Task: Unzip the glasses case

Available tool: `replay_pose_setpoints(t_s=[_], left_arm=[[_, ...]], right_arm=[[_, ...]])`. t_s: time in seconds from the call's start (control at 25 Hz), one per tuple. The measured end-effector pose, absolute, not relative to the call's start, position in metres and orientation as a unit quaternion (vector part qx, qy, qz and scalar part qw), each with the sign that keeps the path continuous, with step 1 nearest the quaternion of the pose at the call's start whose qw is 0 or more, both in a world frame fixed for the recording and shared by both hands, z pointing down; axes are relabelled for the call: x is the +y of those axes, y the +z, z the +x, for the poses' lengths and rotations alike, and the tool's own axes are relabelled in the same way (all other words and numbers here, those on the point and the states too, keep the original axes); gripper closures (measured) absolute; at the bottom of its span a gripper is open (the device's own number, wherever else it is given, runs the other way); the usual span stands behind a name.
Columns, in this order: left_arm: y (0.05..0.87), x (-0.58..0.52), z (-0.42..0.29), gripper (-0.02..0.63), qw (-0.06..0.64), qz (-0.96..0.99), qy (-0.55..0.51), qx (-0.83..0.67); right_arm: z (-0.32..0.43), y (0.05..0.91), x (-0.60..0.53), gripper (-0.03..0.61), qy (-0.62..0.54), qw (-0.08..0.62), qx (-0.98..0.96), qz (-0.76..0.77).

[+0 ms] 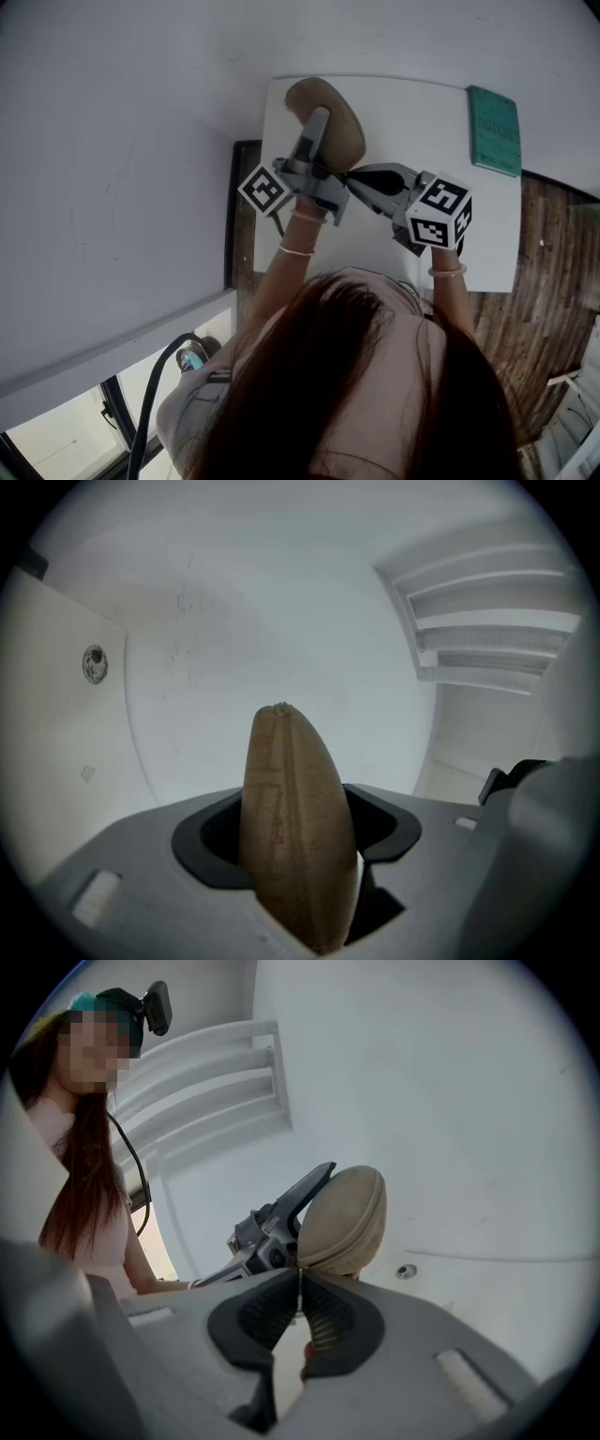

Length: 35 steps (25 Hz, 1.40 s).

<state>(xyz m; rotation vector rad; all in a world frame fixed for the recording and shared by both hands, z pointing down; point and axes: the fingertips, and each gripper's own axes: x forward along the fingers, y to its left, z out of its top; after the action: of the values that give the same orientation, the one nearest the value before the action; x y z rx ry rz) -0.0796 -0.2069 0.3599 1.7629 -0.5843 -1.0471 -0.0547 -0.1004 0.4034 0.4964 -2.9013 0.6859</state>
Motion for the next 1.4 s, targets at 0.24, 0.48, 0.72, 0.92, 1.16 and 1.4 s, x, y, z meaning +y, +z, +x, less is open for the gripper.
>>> replay_pose_setpoints(t_s=[0.24, 0.48, 0.72, 0.92, 1.16, 1.4], left_arm=[[0.357, -0.211, -0.085, 0.316, 0.466, 0.732, -0.428, -0.252], [0.354, -0.21, -0.095, 0.316, 0.419, 0.766, -0.391, -0.293], [0.369, -0.205, -0.094, 0.315, 0.357, 0.815, -0.299, -0.345], [0.366, -0.205, -0.092, 0.314, 0.27, 0.857, -0.23, -0.375], [0.37, -0.199, -0.079, 0.314, 0.201, 0.885, -0.148, -0.392], [0.377, -0.196, -0.071, 0.314, 0.14, 0.898, -0.079, -0.409]], right_arm=[[-0.055, 0.414, -0.097, 0.529, 0.225, 0.071, -0.956, 0.174], [-0.046, 0.42, -0.103, 0.525, 0.23, 0.062, -0.949, 0.208], [-0.031, 0.421, -0.117, 0.525, 0.192, 0.061, -0.944, 0.262], [-0.021, 0.418, -0.126, 0.526, 0.177, 0.058, -0.939, 0.29], [-0.005, 0.414, -0.135, 0.526, 0.16, 0.05, -0.931, 0.324], [0.012, 0.413, -0.142, 0.528, 0.153, 0.043, -0.922, 0.354]])
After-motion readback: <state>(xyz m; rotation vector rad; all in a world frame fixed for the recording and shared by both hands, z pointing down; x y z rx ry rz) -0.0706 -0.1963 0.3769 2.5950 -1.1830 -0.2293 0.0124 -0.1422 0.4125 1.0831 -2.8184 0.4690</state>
